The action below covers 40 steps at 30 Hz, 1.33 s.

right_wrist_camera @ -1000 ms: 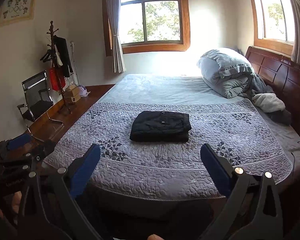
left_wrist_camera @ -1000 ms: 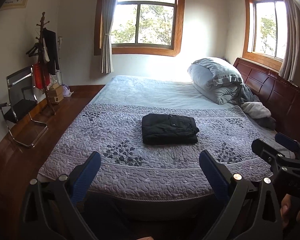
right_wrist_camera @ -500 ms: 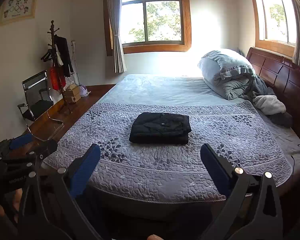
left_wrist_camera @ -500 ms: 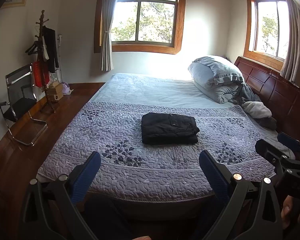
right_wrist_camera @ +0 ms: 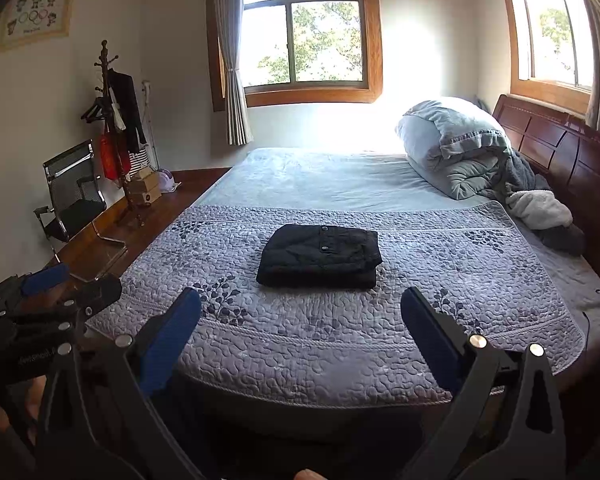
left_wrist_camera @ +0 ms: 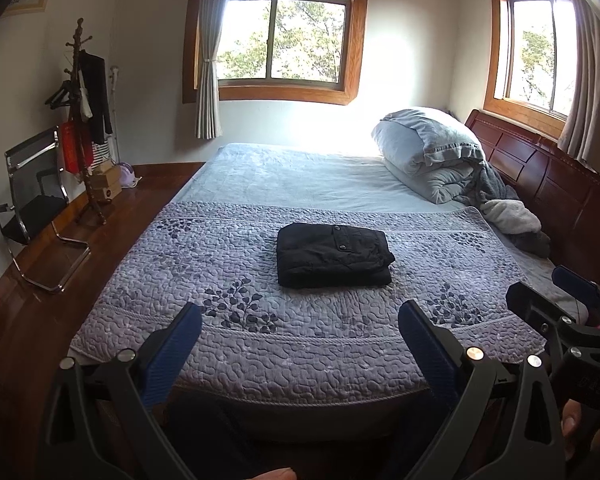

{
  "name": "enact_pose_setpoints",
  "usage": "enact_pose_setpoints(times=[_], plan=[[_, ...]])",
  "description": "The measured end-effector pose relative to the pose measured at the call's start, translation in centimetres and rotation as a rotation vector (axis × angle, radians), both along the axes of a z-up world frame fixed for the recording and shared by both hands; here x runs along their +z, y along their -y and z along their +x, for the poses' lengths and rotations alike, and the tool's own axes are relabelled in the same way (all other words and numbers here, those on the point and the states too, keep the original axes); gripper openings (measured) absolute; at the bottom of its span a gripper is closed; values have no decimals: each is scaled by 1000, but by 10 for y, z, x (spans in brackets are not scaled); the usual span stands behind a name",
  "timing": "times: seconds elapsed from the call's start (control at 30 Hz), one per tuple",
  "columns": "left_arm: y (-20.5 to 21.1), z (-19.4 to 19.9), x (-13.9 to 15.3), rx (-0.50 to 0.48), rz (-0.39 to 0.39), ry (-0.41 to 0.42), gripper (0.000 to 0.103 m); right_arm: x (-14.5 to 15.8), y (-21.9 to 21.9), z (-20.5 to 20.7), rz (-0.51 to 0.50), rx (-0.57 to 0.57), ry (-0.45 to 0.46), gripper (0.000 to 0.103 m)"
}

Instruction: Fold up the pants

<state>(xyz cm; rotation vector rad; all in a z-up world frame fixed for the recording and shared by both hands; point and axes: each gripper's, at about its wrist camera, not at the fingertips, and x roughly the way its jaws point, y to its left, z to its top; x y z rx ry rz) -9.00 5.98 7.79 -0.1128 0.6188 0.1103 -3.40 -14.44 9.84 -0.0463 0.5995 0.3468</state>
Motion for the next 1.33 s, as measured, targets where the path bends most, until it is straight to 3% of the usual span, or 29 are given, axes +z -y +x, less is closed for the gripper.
enact_pose_setpoints(times=[0.47, 0.7, 1.07, 1.33], plan=[[1, 8, -6, -7, -3, -10, 99, -3, 1, 9, -1, -3, -3, 100], [4, 9, -6, 20, 39, 14, 99, -10, 2, 16, 0, -4, -23, 100], [2, 12, -8, -9, -14, 18, 99, -14, 5, 18, 6, -21, -26, 100], [1, 11, -7, -5, -7, 15, 99, -16, 5, 17, 7, -22, -28, 100]])
